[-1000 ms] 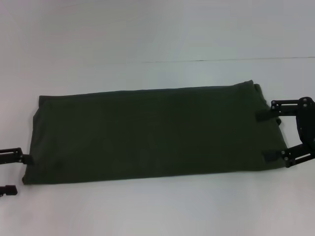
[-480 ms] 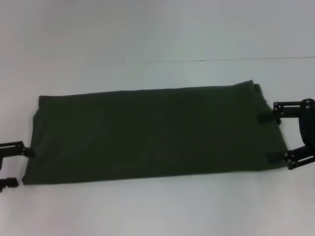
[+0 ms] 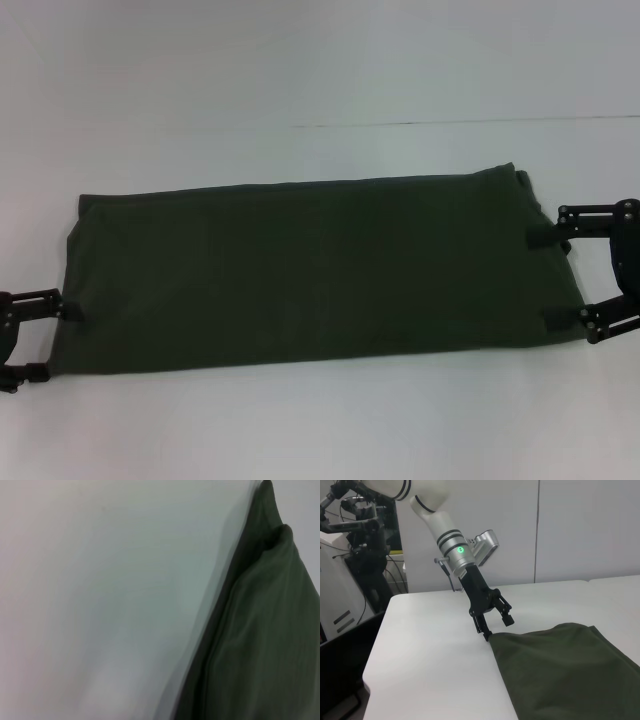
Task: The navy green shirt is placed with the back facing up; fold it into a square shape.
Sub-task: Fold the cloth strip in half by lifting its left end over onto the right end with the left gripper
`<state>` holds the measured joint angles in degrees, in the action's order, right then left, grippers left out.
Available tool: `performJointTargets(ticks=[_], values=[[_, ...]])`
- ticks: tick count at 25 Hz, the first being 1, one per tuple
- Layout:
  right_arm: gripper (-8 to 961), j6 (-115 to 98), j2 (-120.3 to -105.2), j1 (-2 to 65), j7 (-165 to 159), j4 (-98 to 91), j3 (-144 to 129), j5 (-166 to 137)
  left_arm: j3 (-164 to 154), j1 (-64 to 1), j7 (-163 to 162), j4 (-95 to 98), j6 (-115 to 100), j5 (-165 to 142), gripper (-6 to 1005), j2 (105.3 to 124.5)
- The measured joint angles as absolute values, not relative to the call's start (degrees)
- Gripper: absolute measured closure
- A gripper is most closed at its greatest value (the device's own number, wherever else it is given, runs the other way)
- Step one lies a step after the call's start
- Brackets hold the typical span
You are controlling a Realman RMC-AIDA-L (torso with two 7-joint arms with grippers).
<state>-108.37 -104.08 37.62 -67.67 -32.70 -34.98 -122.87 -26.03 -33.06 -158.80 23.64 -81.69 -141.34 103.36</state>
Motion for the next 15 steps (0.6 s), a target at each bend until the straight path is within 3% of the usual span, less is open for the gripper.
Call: performJointTargets(ticks=[15], values=[[7,-108.6,-103.89,37.9,-67.5,-32.7,-35.0,-122.9,-26.1,-34.2,-158.7,22.0,-78.9,-141.4,33,104.29]])
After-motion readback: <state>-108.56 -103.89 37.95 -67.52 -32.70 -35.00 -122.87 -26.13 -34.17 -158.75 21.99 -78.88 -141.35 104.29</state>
